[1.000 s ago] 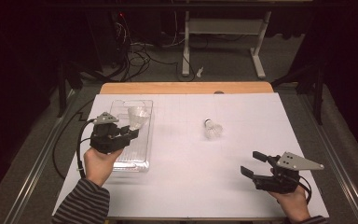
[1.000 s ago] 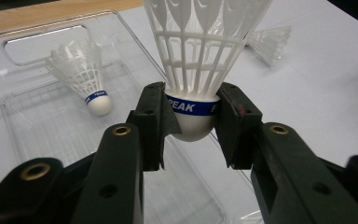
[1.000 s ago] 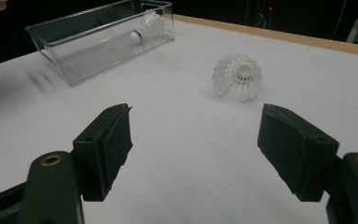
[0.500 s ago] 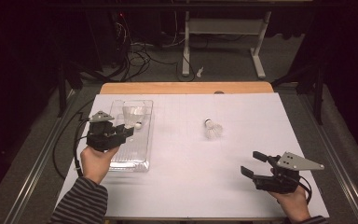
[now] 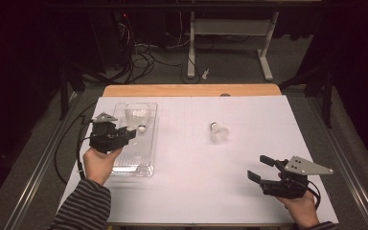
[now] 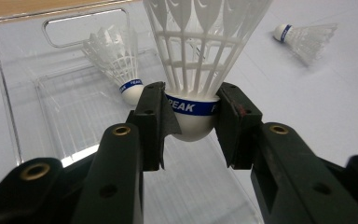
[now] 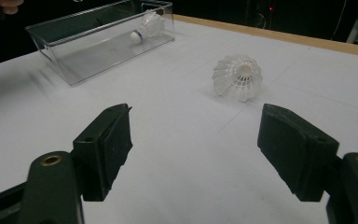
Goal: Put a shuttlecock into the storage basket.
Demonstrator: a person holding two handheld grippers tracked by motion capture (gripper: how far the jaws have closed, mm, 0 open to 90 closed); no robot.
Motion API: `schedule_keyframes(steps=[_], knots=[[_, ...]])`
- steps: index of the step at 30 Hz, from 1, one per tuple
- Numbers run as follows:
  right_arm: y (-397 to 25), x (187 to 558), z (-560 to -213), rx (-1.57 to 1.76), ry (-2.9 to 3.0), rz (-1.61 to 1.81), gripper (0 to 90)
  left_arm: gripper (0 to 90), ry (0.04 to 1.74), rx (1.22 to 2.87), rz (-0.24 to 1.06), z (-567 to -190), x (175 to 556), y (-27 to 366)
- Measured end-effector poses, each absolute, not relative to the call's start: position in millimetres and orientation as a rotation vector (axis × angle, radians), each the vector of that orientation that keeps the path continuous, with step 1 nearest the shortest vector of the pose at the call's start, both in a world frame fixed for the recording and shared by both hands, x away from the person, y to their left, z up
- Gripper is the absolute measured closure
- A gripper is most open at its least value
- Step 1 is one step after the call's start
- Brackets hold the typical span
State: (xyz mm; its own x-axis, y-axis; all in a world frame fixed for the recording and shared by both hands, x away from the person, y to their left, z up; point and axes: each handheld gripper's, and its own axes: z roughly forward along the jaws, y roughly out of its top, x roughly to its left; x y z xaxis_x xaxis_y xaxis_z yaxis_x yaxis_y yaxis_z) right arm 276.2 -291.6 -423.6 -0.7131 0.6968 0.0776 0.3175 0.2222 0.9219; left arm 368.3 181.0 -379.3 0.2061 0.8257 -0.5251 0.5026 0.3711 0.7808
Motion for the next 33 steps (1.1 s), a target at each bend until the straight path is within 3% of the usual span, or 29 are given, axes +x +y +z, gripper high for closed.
schedule_keyframes(steps=[33], knots=[[-292.2, 276.6, -423.7, 0.944, 2.153, 1.492, 26.3, 64.7, 1.65, 1.329, 0.304, -401.4, 415.3, 180.7]])
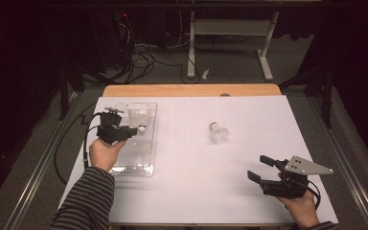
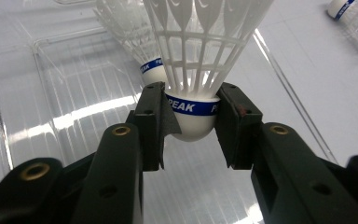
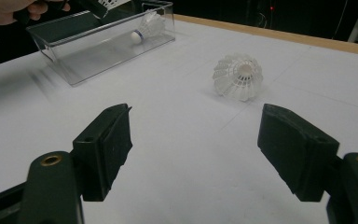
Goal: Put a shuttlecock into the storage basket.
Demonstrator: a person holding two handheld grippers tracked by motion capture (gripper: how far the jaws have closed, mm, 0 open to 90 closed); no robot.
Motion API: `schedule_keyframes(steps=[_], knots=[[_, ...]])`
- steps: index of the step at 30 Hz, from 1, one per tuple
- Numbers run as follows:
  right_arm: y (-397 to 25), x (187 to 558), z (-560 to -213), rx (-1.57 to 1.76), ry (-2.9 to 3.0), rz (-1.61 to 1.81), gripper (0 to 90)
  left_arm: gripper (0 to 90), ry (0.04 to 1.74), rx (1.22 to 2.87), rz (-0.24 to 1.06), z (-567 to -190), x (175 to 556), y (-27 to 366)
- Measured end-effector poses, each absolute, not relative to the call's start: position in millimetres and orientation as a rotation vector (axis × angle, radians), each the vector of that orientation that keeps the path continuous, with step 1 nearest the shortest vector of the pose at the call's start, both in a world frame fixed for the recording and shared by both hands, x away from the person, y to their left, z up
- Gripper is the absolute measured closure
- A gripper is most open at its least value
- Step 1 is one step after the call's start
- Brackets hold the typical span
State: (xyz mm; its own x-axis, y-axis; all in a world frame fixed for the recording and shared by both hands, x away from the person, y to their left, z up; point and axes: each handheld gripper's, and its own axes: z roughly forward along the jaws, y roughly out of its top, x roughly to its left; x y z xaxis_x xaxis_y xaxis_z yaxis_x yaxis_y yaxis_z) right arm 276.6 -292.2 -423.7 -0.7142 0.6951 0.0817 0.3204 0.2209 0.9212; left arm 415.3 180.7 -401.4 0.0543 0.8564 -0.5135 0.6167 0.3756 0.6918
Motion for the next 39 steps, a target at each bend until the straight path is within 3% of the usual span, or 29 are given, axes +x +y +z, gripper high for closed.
schedule_keyframes(steps=[35, 39], knots=[[-291.0, 276.6, -423.7, 0.945, 2.157, 1.497, 26.3, 63.8, 1.831, 1.348, 0.302, -421.2, 439.7, 183.3], [-291.0, 276.5, -423.7, 0.945, 2.157, 1.497, 26.3, 51.8, 1.83, 1.337, 0.316, -421.4, 439.8, 183.8]])
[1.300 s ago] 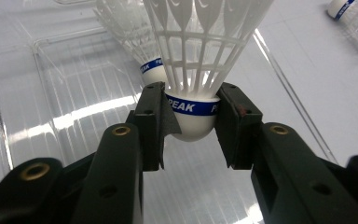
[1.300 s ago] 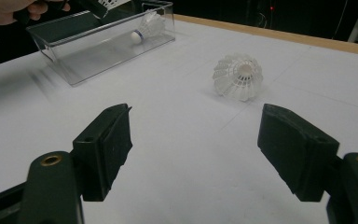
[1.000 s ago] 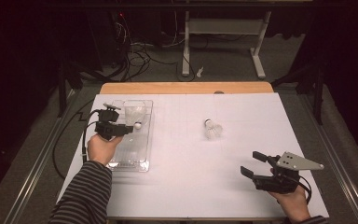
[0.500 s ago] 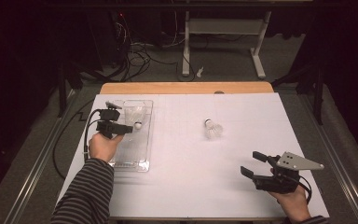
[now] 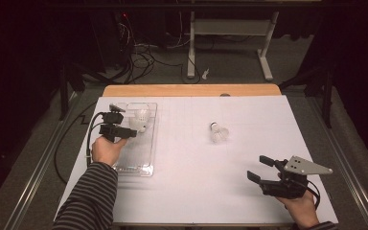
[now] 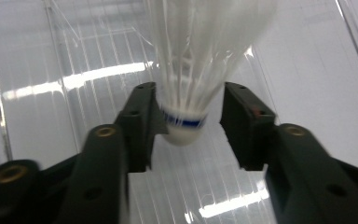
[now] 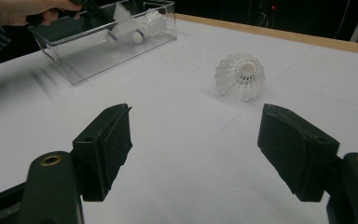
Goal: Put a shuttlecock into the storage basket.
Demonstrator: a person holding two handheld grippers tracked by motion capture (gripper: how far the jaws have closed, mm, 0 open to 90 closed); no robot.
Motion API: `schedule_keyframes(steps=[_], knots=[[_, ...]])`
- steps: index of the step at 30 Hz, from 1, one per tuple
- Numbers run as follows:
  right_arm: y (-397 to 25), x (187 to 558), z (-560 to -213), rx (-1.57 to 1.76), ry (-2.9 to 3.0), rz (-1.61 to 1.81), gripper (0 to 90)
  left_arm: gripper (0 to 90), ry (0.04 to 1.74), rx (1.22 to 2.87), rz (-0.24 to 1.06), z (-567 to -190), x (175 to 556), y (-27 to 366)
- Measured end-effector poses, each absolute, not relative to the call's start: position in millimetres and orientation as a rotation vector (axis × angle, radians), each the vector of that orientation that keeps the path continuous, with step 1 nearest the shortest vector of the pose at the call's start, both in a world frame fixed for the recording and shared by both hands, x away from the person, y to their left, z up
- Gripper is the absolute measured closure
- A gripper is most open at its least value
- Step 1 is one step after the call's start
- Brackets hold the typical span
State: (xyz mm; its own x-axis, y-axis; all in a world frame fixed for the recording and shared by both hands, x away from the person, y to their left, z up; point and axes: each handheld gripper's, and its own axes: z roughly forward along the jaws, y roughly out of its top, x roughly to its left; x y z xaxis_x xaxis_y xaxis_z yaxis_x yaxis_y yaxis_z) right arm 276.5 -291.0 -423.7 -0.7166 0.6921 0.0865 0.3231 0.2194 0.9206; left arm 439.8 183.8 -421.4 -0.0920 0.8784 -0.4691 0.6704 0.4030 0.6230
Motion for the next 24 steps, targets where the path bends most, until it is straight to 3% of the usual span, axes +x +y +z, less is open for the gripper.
schedule_keyframes(steps=[6, 24], knots=[[-290.9, 276.5, -423.7, 0.945, 2.158, 1.497, 26.3, 41.4, 1.804, 1.336, 0.338, -418.2, 435.5, 181.1], [-290.9, 276.5, -423.7, 0.943, 2.159, 1.496, 26.3, 38.2, 1.673, 1.346, 0.355, -404.0, 414.8, 172.1]])
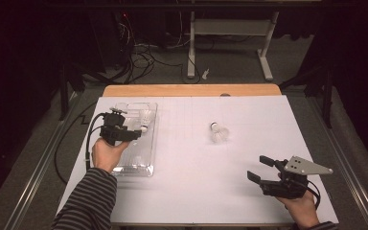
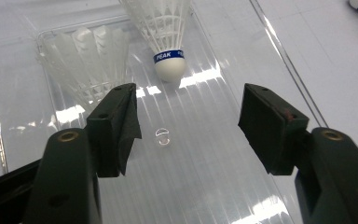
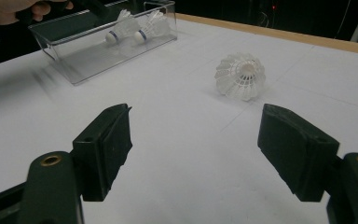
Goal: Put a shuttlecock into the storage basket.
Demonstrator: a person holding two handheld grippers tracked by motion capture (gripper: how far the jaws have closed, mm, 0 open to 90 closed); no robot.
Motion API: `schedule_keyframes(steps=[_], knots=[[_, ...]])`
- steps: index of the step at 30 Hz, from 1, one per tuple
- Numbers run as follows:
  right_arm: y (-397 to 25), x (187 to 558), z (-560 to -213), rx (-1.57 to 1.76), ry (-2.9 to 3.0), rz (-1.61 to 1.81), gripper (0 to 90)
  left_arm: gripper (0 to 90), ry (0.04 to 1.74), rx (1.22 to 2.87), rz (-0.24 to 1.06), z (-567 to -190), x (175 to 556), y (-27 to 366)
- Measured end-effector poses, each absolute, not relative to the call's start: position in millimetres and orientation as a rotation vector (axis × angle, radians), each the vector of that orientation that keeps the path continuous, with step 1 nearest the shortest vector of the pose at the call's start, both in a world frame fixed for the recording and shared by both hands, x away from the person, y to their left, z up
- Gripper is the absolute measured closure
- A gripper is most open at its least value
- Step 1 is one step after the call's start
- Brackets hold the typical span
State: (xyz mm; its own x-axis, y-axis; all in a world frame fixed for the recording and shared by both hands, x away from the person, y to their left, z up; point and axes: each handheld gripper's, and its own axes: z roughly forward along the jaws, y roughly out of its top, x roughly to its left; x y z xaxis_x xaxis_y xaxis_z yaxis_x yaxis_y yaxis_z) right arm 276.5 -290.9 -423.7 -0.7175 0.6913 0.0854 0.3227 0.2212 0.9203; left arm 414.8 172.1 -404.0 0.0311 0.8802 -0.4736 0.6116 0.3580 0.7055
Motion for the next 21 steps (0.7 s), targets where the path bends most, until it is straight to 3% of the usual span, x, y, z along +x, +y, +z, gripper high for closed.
schedule_keyframes(steps=[21], knots=[[-291.0, 276.7, -423.8, 0.945, 2.16, 1.497, 26.2, 36.3, 1.596, 1.337, 0.355, -393.4, 400.4, 167.7]])
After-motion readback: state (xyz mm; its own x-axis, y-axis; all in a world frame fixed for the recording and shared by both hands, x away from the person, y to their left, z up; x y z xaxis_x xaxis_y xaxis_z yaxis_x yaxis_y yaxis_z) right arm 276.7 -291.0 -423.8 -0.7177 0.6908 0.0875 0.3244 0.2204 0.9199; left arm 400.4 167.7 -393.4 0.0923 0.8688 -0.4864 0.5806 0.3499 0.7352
